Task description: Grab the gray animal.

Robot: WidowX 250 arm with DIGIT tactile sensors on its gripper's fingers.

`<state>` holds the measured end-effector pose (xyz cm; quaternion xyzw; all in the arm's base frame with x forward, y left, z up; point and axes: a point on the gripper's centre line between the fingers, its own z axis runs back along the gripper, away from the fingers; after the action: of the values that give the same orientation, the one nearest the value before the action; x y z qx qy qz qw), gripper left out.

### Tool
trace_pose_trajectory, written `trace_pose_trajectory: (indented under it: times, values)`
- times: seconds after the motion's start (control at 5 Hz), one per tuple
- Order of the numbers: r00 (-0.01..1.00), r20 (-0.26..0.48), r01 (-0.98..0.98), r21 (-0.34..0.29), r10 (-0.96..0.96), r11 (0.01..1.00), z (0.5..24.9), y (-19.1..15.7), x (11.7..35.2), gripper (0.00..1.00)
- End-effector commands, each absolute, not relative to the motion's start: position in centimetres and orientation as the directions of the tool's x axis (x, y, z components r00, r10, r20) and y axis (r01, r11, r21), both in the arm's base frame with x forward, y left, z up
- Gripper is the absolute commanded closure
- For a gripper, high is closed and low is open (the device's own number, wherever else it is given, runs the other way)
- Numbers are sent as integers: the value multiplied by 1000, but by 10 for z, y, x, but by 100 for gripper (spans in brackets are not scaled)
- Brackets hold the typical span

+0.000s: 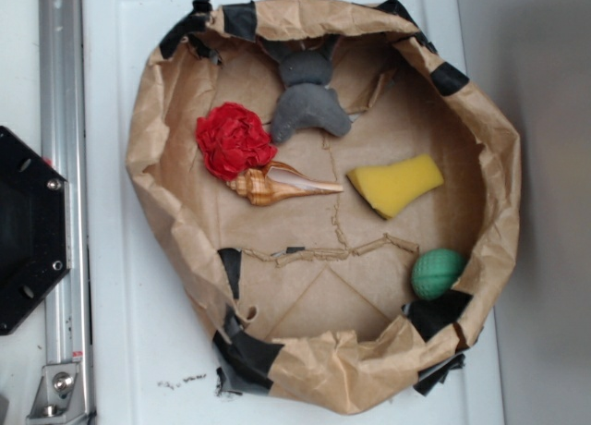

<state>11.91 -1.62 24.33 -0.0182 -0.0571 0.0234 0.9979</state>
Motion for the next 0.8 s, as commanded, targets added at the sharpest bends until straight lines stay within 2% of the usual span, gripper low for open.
trace_pose_trajectory:
  times: [0.0, 0.2, 0.4, 0.6]
  values:
    - [992, 113, -45, -39, 49, 998, 243, -16, 119, 0]
    - [954, 162, -249, -32, 251, 968, 229, -24, 169, 0]
    - [900, 91, -419, -86, 426, 904, 195, -19, 219, 0]
    - [752, 210, -626, -70, 625, 777, 169, 5, 264, 0]
